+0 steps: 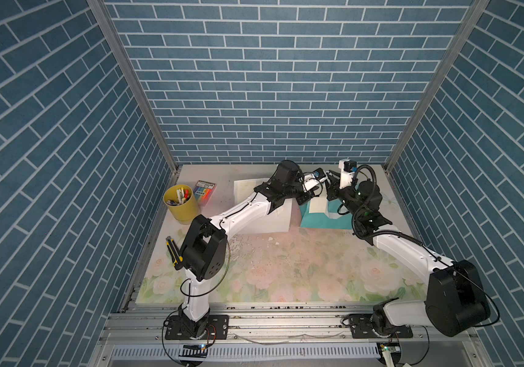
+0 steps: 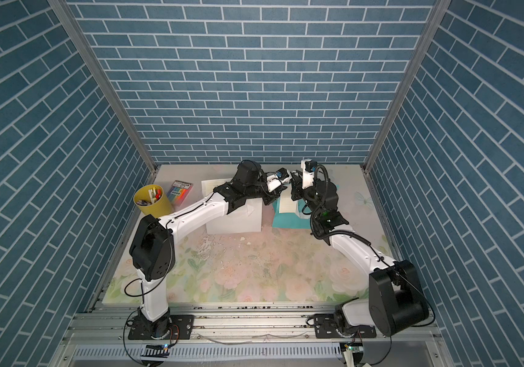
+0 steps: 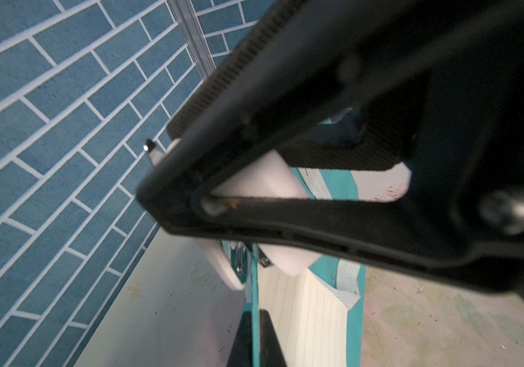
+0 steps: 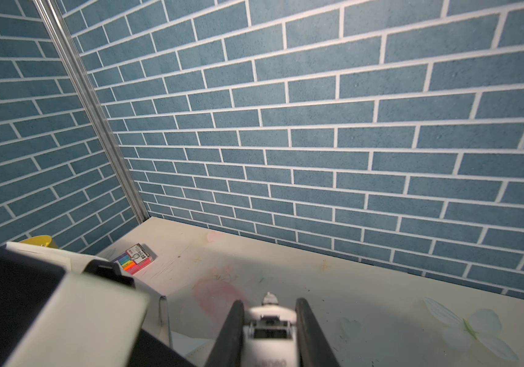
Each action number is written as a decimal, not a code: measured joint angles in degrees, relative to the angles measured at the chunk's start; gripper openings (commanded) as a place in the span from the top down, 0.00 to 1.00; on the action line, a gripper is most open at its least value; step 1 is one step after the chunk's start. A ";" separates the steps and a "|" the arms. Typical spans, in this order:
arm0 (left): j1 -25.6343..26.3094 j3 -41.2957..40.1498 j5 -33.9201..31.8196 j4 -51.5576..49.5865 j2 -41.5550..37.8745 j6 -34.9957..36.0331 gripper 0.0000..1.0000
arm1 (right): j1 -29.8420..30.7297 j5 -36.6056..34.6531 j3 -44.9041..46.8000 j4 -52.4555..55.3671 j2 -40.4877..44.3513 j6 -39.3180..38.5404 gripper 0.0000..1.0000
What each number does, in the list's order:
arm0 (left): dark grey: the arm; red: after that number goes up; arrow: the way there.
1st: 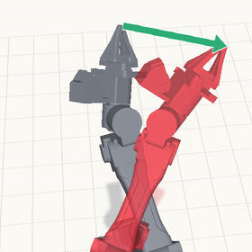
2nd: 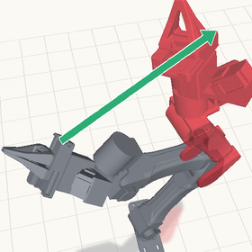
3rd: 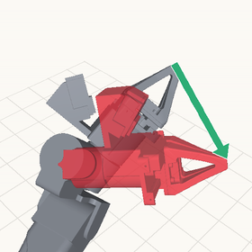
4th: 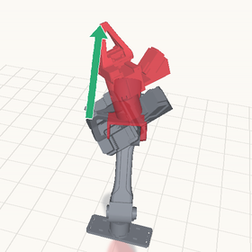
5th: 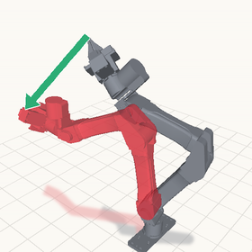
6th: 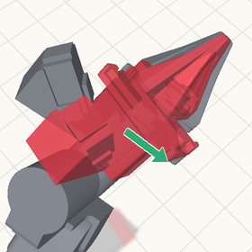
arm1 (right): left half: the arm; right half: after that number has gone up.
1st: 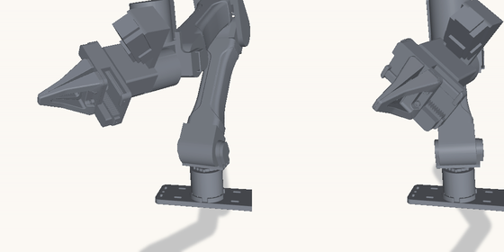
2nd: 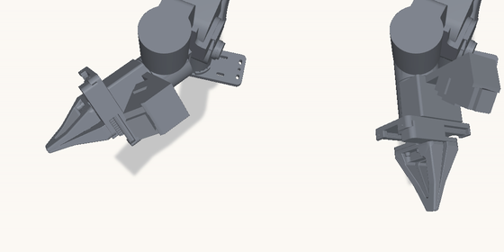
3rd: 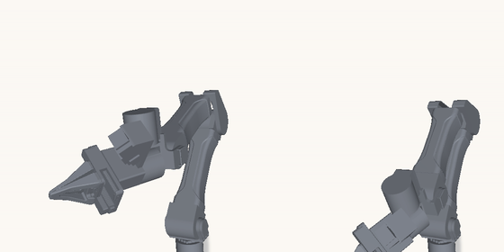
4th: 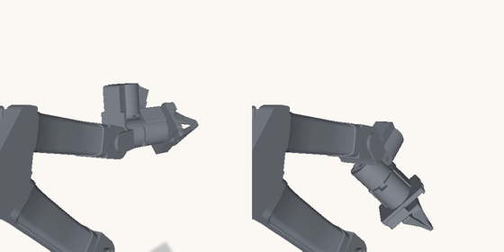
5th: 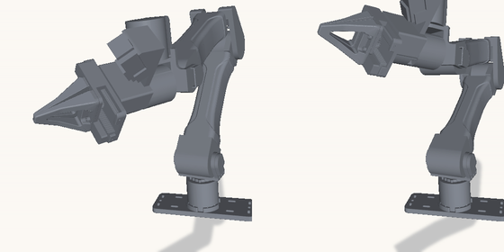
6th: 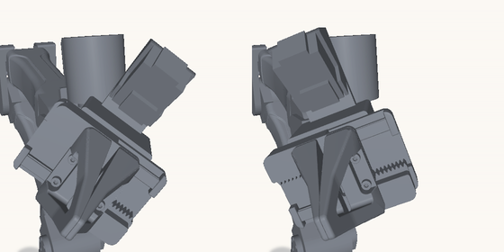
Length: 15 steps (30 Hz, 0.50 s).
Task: Staple the receipts to the bags
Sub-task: Place the stapler in the takeout bag.
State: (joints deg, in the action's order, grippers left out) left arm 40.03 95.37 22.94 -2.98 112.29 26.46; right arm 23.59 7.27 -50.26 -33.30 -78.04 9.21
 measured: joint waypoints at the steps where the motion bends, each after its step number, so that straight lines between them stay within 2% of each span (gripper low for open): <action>1: 0.00 0.07 0.00 0.00 0.02 -0.02 1.00 | 0.02 -0.02 -0.17 0.50 -0.02 0.00 1.00; 15: 0.00 0.20 -0.02 -0.13 0.07 -0.02 1.00 | 0.04 -0.94 -0.81 2.67 -0.17 0.00 1.00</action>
State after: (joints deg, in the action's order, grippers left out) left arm 40.03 95.57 22.92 -3.11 112.36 26.44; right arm 23.64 6.33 -51.07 -30.63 -78.22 9.21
